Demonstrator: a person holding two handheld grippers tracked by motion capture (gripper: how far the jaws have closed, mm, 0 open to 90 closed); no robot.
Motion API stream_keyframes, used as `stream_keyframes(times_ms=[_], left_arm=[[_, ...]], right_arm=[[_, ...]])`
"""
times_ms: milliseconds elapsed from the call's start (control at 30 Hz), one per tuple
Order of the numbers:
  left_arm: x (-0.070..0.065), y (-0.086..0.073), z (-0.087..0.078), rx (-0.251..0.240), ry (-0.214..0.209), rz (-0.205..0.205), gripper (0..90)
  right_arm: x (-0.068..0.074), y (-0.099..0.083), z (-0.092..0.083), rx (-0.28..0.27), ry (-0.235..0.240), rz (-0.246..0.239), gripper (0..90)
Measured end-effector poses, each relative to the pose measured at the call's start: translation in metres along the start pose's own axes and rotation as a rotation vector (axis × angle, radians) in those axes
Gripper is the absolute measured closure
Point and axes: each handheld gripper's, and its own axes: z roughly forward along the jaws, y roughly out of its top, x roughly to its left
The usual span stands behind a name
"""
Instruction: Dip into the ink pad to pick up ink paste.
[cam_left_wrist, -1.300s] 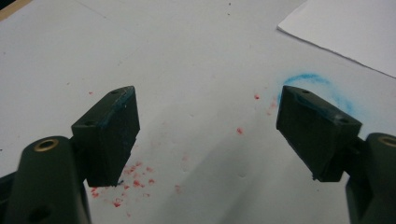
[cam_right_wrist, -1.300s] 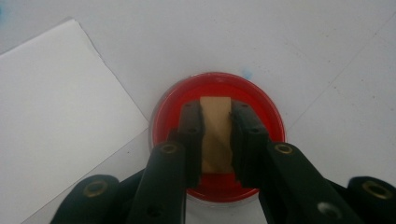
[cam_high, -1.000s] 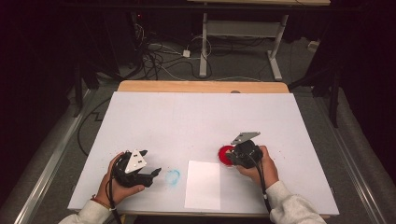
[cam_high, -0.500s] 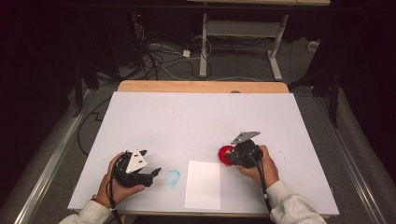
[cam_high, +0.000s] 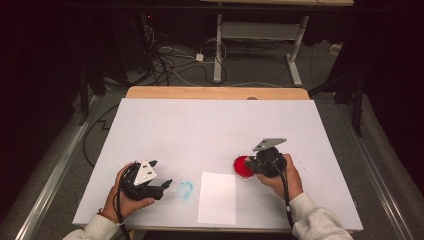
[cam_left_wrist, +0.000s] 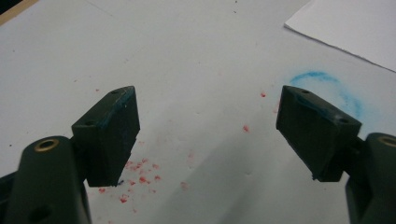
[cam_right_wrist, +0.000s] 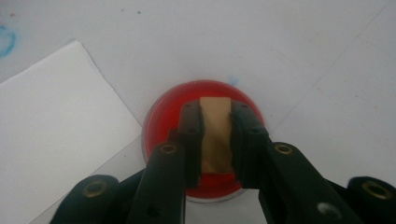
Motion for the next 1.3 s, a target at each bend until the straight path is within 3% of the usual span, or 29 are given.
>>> stream_keyframes(times_ms=[433, 1300], left_arm=[[0.0, 0.001, 0.001, -0.004, -0.002, 0.017, 20.9], [0.004, 0.0, 0.003, -0.001, -0.011, -0.002, 20.9]], right_arm=[[-0.006, 0.006, -0.03, -0.102, -0.017, -0.001, 76.0], [-0.007, 0.016, -0.055, -0.187, 0.003, -0.046, 76.0]])
